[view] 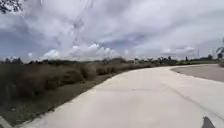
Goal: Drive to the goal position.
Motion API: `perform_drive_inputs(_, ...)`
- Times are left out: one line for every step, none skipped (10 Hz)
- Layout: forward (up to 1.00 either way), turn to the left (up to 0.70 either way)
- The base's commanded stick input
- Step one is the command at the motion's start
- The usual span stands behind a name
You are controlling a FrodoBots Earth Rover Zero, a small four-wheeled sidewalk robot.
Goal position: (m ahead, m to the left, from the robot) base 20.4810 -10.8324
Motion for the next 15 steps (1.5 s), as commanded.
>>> perform_drive_inputs(0.85,-0.07)
perform_drive_inputs(0.85,-0.34)
perform_drive_inputs(0.85,-0.34)
perform_drive_inputs(0.85,-0.34)
perform_drive_inputs(0.85,-0.34)
perform_drive_inputs(0.85,-0.34)
perform_drive_inputs(0.85,-0.34)
perform_drive_inputs(0.85,-0.34)
perform_drive_inputs(0.85,-0.34)
perform_drive_inputs(0.85,-0.34)
perform_drive_inputs(0.85,-0.34)
perform_drive_inputs(0.85,-0.34)
perform_drive_inputs(0.85,-0.34)
perform_drive_inputs(0.85,-0.34)
perform_drive_inputs(0.85,-0.34)
